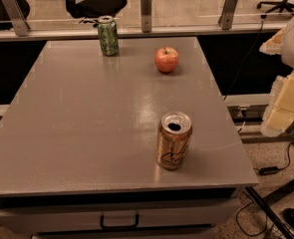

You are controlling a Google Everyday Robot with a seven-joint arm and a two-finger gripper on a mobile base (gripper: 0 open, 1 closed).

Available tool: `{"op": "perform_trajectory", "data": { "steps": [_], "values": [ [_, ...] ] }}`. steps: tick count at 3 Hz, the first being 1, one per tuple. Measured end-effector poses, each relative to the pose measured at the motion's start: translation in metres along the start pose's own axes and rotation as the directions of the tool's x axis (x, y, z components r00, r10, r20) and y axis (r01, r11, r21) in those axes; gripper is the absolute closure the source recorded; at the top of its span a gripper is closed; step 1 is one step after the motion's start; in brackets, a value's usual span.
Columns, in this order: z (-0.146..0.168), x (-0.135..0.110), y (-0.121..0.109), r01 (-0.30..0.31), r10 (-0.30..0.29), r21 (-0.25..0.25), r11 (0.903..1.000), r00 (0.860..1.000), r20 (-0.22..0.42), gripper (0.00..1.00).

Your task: Knock orange can over

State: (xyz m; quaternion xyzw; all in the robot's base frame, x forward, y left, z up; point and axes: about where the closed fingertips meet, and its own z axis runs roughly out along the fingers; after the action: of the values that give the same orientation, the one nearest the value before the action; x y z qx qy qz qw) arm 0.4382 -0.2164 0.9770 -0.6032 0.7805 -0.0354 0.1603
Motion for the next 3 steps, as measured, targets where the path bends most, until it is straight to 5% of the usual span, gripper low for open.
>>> {"op": "perform_trajectory", "data": {
  "steps": [1,2,3],
  "values": [
    [0.0,0.0,0.0,0.0,0.0,0.0,1.0,1.0,0.0,0.0],
    [0.016,-0.011,0.006,0.045,-0.04,-0.041,0.9982,0.993,0.109,0.0],
    [0.039,-0.026,0.019,0.101,-0.078,-0.087,0.9911,0.969,0.236,0.0]
  ]
}}
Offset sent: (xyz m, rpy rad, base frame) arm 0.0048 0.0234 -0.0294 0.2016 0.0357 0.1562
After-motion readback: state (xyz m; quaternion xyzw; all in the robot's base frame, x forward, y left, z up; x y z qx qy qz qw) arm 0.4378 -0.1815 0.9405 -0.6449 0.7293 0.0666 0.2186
